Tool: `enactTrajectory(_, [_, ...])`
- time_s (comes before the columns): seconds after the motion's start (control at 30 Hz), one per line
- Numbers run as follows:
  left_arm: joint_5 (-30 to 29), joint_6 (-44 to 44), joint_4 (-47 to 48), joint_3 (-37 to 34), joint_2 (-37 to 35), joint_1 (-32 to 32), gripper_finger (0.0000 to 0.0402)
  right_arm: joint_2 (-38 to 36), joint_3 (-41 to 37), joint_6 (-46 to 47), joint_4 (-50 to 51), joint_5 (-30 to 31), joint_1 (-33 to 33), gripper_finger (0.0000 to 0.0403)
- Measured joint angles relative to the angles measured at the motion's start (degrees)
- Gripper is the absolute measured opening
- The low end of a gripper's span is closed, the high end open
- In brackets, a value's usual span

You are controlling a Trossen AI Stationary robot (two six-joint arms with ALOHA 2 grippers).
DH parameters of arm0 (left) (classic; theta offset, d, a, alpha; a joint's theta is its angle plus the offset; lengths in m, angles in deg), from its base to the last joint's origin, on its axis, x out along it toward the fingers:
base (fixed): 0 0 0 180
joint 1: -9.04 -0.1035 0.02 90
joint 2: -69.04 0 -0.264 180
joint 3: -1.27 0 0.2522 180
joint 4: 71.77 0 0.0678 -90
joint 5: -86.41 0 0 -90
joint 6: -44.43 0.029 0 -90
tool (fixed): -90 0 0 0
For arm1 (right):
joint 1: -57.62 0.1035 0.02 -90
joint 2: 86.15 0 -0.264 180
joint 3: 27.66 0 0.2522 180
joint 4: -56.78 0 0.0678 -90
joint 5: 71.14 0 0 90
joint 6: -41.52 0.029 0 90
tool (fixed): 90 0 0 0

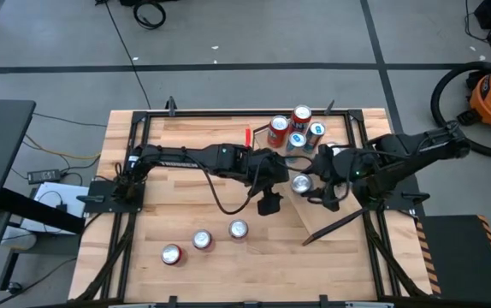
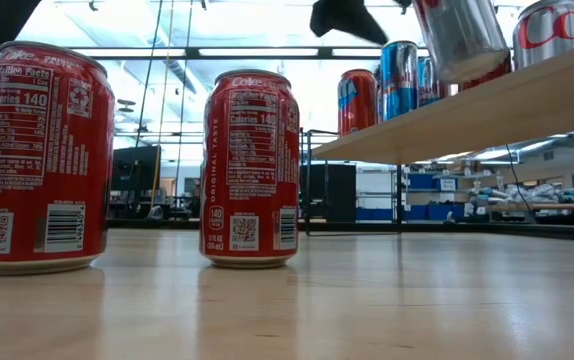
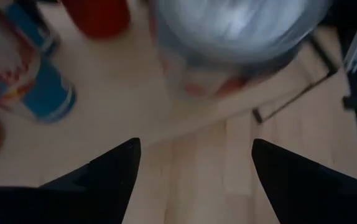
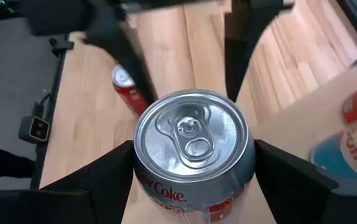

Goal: Place canned beverage on shelf
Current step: Put the white soda can aligned with the other white soda can on the shelf

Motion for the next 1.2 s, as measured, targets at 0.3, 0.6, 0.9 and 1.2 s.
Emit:
enactTrajectory(0.3, [-0.04,-2.65,5.6,-0.1,-1.56,0.29,0.0318,-7.33,-9.85,2.85,-9.51,5.13,4.05,0.0309])
enactTrajectory(0.6, [-0.09,-3.02,4.94,-0.09,-2.39,0.39,0.0318,-16.22,-19.04,5.51,-16.46,7.62,4.35,0.0309])
enactTrajectory(0.9, [-0.11,-4.46,4.84,-0.09,-2.38,0.39,0.0318,-18.51,-24.31,5.11,-21.19,6.39,4.37,0.0309])
enactTrajectory(1.2, [-0.11,-4.47,3.7,-0.09,-2.36,0.29,0.0318,-18.51,-24.29,0.7,-20.46,5.72,4.37,0.0317])
